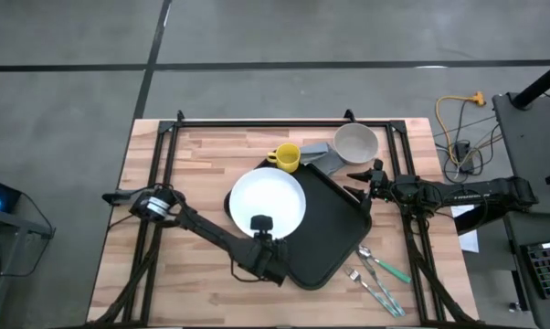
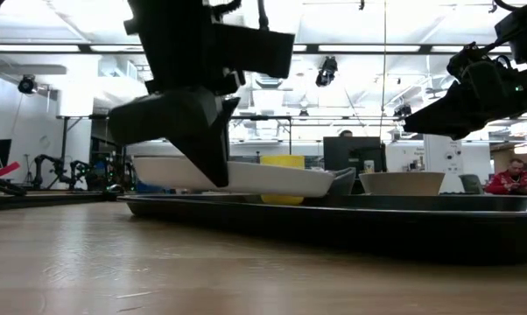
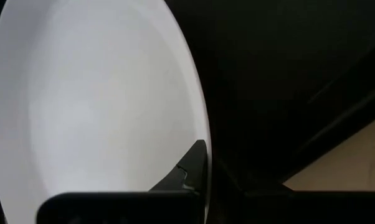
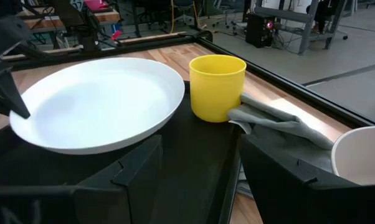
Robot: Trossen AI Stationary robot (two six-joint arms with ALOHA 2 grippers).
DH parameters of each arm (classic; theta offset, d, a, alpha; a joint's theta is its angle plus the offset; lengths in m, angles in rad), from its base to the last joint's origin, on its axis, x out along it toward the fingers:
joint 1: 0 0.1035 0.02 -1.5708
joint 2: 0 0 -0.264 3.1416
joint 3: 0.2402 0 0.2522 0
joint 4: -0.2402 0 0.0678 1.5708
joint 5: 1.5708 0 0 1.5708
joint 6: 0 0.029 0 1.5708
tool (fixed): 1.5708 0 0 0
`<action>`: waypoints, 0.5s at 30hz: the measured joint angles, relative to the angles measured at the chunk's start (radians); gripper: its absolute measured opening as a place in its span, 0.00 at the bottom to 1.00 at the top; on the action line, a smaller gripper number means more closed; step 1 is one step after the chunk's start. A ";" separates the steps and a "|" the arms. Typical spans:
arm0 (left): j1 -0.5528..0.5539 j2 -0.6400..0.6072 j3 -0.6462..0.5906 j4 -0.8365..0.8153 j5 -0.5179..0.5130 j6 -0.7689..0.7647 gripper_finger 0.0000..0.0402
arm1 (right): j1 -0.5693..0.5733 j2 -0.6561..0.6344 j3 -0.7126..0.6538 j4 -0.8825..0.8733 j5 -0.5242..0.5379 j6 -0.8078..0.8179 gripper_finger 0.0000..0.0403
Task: Set up tray
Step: Put the white plate at the bottom of the yellow mug on the black serving tray
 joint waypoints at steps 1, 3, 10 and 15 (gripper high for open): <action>0.001 0.000 -0.006 0.001 0.000 0.000 0.00 | 0.000 0.000 0.000 0.000 0.000 0.000 0.52; 0.003 0.000 -0.020 0.002 0.001 0.000 0.00 | 0.000 0.000 0.000 0.000 0.000 0.000 0.52; 0.022 0.001 -0.068 0.008 0.025 -0.011 0.00 | 0.000 0.000 0.000 0.000 0.000 0.000 0.52; 0.035 0.001 -0.075 0.009 0.025 -0.026 0.00 | 0.000 0.000 0.000 0.000 -0.001 0.000 0.52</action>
